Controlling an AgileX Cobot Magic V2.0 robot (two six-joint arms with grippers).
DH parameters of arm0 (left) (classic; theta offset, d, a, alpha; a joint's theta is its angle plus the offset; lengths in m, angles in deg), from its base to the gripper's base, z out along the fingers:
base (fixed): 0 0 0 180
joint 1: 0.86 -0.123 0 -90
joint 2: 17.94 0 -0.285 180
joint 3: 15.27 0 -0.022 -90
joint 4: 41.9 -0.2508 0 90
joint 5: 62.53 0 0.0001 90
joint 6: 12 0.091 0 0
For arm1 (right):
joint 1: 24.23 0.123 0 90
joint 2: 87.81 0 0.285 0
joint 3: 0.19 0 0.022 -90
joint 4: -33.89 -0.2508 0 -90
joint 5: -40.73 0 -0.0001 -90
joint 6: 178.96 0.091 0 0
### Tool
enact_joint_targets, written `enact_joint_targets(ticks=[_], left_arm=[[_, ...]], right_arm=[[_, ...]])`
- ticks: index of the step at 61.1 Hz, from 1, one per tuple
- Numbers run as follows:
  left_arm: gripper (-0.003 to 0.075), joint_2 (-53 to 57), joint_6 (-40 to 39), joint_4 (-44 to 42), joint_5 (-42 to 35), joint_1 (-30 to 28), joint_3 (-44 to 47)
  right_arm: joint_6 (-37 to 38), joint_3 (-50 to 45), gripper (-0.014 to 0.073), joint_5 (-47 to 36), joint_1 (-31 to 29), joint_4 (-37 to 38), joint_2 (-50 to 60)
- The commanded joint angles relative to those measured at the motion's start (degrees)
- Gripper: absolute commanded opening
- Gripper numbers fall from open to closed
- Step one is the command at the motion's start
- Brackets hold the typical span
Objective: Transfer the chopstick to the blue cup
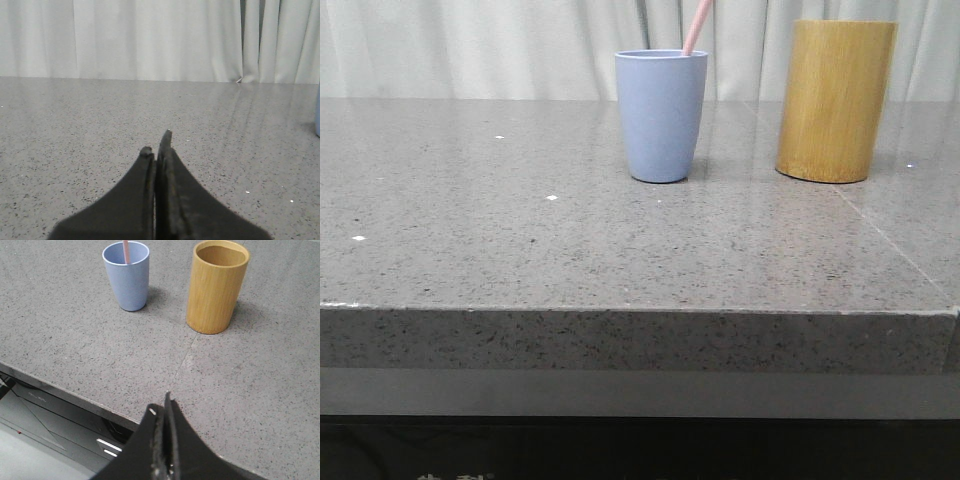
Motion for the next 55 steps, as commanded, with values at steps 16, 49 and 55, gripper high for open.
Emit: enact_joint_targets(ticks=[16,49,55], left_arm=[[-0.0019,1.30,0.22,0.81,-5.05,0.53,0.67],[-0.0019,1.30,0.22,0.81,-5.05,0.53,0.67],[-0.0019,1.30,0.22,0.81,-5.05,0.53,0.67]], right_arm=[[-0.05,1.37,-0.0117,-3.92,-0.39,0.39,-0.44],[-0.05,1.37,-0.0117,-4.21,-0.39,0.59,-0.44],[-0.05,-1.12,-0.0117,-8.42,-2.10,2.15,1.31]])
